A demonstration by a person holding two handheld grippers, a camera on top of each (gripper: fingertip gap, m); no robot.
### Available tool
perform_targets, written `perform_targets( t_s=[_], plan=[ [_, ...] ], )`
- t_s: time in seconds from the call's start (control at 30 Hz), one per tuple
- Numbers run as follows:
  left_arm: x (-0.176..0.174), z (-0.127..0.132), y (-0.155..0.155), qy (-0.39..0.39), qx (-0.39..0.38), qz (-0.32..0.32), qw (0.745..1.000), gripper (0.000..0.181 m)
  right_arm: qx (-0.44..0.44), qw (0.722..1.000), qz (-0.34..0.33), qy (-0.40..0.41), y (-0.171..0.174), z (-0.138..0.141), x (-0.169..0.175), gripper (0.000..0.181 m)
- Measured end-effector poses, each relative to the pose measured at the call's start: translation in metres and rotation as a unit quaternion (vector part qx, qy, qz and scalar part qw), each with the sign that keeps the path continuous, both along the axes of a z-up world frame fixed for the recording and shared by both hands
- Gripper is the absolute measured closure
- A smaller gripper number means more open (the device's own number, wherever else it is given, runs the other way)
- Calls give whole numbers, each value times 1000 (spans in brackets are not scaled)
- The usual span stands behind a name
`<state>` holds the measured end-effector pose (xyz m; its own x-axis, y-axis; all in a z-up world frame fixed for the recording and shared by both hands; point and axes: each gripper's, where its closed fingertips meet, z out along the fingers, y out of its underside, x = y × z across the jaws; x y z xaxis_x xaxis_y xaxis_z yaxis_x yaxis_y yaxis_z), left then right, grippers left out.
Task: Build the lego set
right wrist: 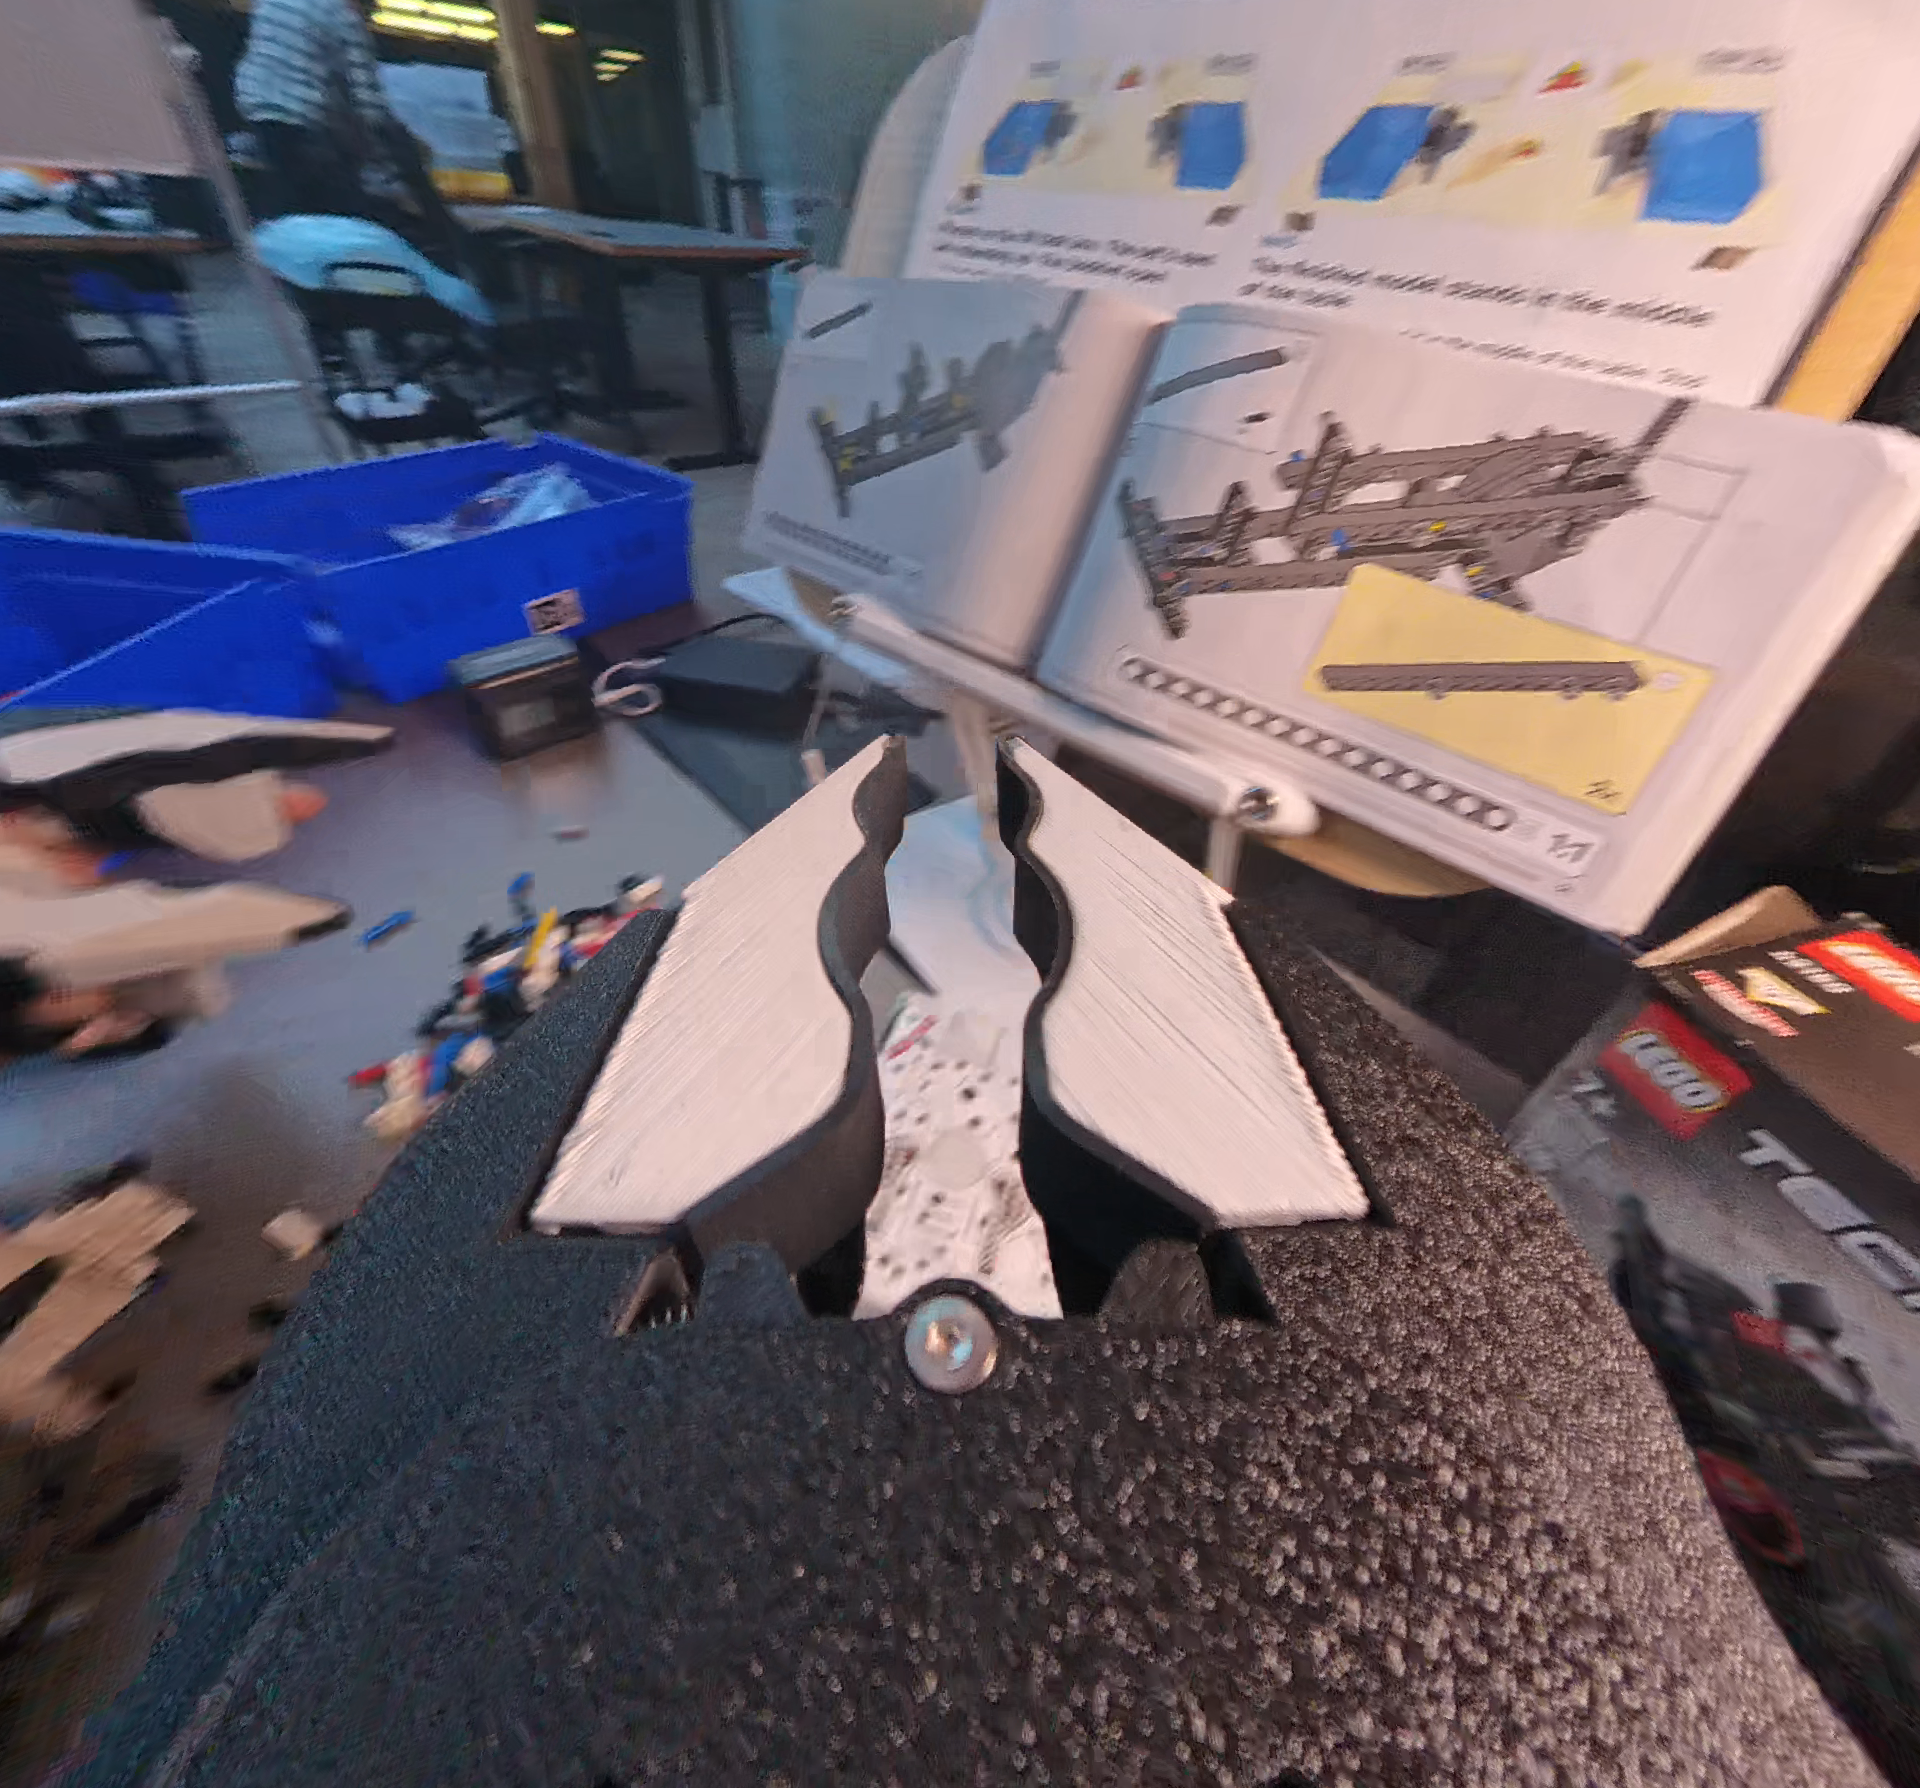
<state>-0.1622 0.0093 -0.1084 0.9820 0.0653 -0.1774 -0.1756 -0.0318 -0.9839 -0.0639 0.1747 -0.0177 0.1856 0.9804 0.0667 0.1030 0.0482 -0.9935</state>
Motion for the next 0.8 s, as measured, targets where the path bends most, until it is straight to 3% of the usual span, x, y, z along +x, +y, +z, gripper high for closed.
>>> perform_targets(
  t_s=[0.13, 0.3, 0.4, 0.53, 0.6, 0.63, 0.73, 0.8],
  plan=[
    [2, 14, -5, -2, 21, -17, 1000, 113, -6, 987, 139, -76, -104, -37, 47, 164],
    [28, 26, -8, 13, 18, -90, 996, 124, 22, 962, 217, -162, -191, -99, 112, 160],
    [54, 34, -13, 47, 5, -144, 988, 122, 78, 952, 193, -223, -201, -142, 129, 143],
    [83, 38, -32, 80, -47, -204, 975, 119, 160, 932, 163, -281, -200, -169, 133, 124],
    [88, 32, -45, 68, -70, -215, 972, 118, 183, 925, 161, -291, -201, -178, 130, 128],
    [89, 24, -52, 56, -83, -218, 971, 117, 201, 923, 148, -294, -197, -182, 128, 139],
    [82, -10, -75, 19, -132, -213, 968, 113, 286, 912, 156, -249, -209, -179, 128, 159],
    [81, -32, -91, -27, -170, -225, 959, 107, 350, 897, 143, -230, -217, -183, 134, 160]
  ],
)
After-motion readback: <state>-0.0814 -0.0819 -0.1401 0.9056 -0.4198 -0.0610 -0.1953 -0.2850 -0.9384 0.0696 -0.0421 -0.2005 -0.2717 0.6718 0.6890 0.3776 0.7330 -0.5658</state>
